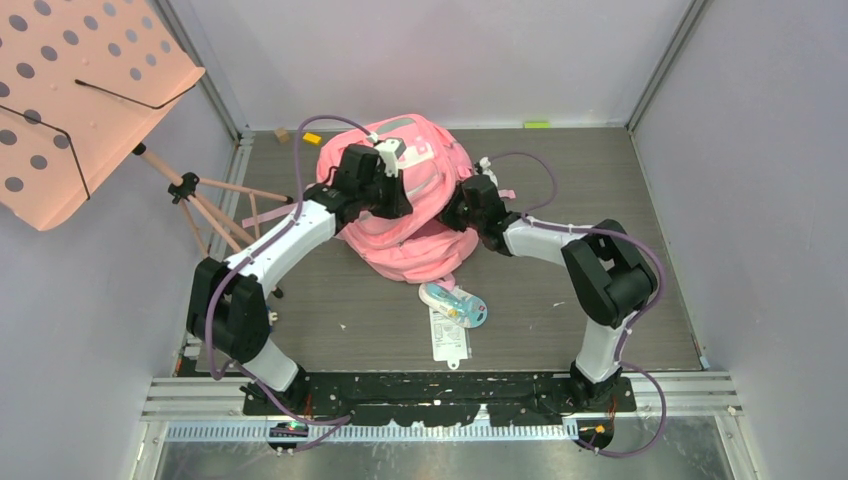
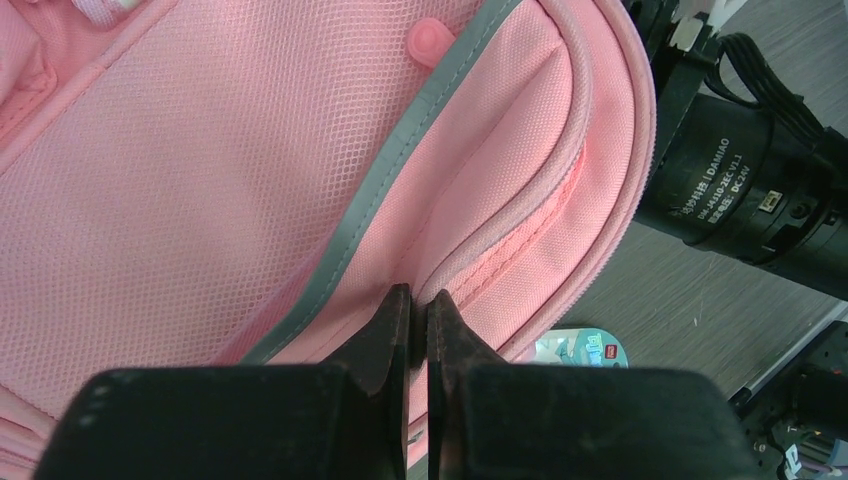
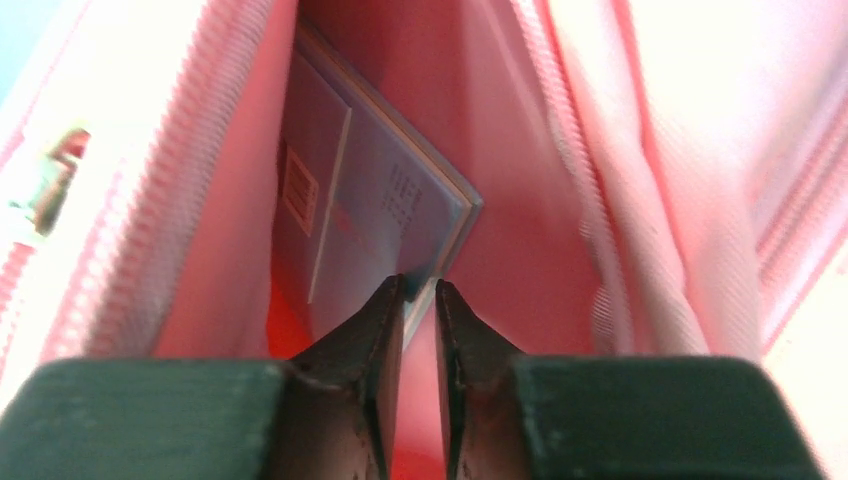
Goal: Pack the student bag
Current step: Place the stationery in the student bag.
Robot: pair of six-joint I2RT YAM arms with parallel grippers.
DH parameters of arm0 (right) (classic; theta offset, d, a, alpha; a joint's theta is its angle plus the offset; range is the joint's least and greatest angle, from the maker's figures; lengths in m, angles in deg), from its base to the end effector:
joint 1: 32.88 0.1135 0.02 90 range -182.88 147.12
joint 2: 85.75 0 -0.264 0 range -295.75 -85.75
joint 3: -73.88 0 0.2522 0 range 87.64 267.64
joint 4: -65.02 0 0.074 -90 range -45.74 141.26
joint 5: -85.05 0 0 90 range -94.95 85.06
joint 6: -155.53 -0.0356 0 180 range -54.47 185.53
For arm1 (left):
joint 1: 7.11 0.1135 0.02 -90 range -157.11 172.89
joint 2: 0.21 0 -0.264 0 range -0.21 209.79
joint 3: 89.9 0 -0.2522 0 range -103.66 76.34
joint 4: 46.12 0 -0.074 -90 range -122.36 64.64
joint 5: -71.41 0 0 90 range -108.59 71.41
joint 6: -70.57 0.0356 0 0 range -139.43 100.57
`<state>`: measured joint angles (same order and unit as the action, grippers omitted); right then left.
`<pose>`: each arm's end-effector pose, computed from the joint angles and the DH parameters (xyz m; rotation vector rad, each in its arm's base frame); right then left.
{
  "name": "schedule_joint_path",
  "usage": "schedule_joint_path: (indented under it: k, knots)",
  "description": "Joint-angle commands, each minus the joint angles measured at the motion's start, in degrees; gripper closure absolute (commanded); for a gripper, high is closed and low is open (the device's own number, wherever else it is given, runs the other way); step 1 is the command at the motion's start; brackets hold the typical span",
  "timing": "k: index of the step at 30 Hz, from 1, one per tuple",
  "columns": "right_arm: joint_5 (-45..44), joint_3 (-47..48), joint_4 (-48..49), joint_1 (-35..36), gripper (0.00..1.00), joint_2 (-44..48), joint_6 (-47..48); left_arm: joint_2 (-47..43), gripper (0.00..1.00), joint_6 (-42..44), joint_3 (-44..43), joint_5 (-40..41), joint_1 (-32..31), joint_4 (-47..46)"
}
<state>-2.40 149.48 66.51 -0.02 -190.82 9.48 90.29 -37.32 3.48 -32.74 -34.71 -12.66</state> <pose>0.3393 0.2211 0.1929 0.4162 2.1757 0.9676 0.3152 -0.1746 0.2946 0.3339 2.2692 -0.7001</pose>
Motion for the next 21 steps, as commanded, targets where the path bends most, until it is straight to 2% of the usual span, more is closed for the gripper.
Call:
schedule_joint_path:
  k: [1,4,7,11,13,17,21]
  knots:
    - [-4.37,-4.55,4.12,1.50,0.71,6.52,2.83,-3.13,1.00,-2.85,-2.38,-1.01,-1.06,1.91]
    - [-6.44,-10.21,2.89,1.49,0.48,11.98,4.34,-2.90,1.00,-3.68,-2.29,-0.90,-1.06,1.77]
    - [-7.51,-18.27,2.36,1.55,0.35,19.09,4.51,-2.46,1.00,-4.91,-2.20,-2.37,-1.06,1.36]
    - [-9.52,-26.24,1.79,2.54,0.31,28.68,7.73,-2.26,1.00,-5.97,-2.13,-2.72,-1.06,1.63]
    - [-11.78,-27.49,-1.71,4.48,0.28,33.38,11.30,-2.25,1.00,-6.06,-2.13,-2.69,-1.06,1.73]
    - [-18.74,-23.13,-12.48,10.16,0.27,37.81,18.25,-1.93,1.00,-6.53,-2.82,-2.94,-1.06,2.60]
    - [-28.21,-19.14,-13.80,17.23,0.29,36.68,22.16,-1.73,1.00,-7.06,-3.51,-4.46,-1.06,3.21]
